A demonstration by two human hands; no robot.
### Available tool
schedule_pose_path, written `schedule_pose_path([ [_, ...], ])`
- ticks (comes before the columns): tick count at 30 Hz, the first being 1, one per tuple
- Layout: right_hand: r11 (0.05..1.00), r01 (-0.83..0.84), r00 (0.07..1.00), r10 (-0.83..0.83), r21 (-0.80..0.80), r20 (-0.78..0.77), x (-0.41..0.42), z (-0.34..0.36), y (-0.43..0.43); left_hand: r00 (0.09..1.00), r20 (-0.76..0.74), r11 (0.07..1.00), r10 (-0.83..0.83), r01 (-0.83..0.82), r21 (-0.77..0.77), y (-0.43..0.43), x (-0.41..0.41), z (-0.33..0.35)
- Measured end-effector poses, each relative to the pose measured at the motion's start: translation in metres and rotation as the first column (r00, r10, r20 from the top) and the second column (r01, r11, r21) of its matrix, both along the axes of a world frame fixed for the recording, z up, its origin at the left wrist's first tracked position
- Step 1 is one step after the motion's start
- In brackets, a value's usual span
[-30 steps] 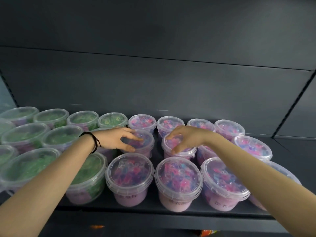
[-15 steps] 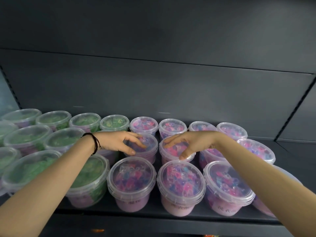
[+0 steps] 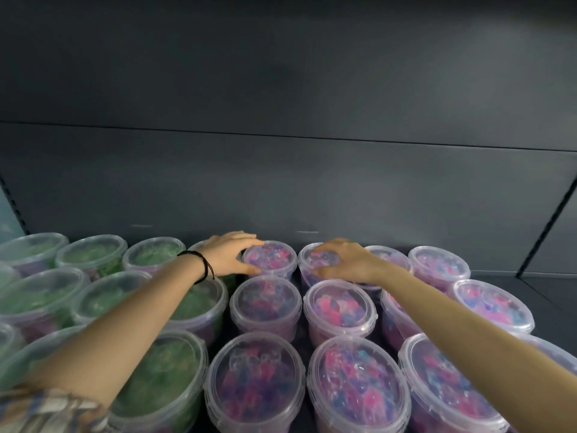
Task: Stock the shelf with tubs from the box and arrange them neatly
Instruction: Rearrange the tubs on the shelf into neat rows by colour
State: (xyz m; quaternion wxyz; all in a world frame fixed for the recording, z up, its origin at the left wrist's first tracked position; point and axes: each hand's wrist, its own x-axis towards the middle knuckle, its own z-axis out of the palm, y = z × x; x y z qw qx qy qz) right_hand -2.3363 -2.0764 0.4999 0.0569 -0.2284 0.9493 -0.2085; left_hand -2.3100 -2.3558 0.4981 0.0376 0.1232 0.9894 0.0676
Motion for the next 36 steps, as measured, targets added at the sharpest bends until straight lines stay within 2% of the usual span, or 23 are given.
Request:
schedule_pose_path([
  [4, 0.992, 0.062, 0.997, -0.067, 0.112, 0.043, -0.017, -0.007, 0.002, 0.997, 0.061, 0.996, -0.049, 0.045, 0.074, -0.006, -0.013, -0.009],
  [8, 0.991, 0.077, 0.995, -0.085, 0.110, 0.062, -0.023, -0.013, 0.009, 0.999, -0.040, 0.993, -0.024, 0.029, 0.115, -0.007, -0.016, -0.017],
  [13, 0.992, 0.098, 0.994, -0.103, 0.079, 0.049, -0.027, -0.017, 0.011, 0.981, -0.159, 0.991, 0.110, -0.120, -0.057, 0.017, -0.014, -0.012],
  [16, 0.992, 0.106, 0.993, -0.109, 0.070, 0.043, -0.026, -0.014, 0.010, 0.966, -0.177, 0.975, 0.188, -0.206, -0.090, 0.028, -0.011, -0.009],
  [22, 0.983, 0.155, 0.987, -0.158, 0.103, 0.020, -0.027, -0.015, 0.004, 0.925, -0.198, 0.888, 0.326, -0.371, -0.273, 0.051, -0.010, -0.009],
  [26, 0.971, 0.192, 0.981, -0.188, 0.142, -0.040, -0.020, -0.016, 0.001, 0.913, -0.286, 0.865, 0.291, -0.379, -0.329, 0.065, -0.005, -0.009],
  [28, 0.969, 0.190, 0.982, -0.186, 0.155, -0.041, -0.017, -0.015, -0.002, 0.925, -0.232, 0.892, 0.300, -0.358, -0.276, 0.061, -0.006, -0.005],
  [30, 0.974, 0.163, 0.987, -0.163, 0.155, -0.014, -0.018, -0.012, 0.000, 0.939, -0.123, 0.941, 0.322, -0.331, -0.065, 0.044, -0.013, -0.002],
  [32, 0.982, 0.118, 0.991, -0.125, 0.145, 0.044, -0.019, -0.008, 0.005, 0.966, 0.003, 0.957, 0.260, -0.258, 0.131, 0.026, -0.017, 0.002],
  [36, 0.995, 0.093, 0.988, -0.095, 0.023, 0.118, -0.023, -0.009, 0.013, 0.982, 0.149, 0.950, 0.120, -0.157, 0.271, 0.003, -0.020, 0.005],
])
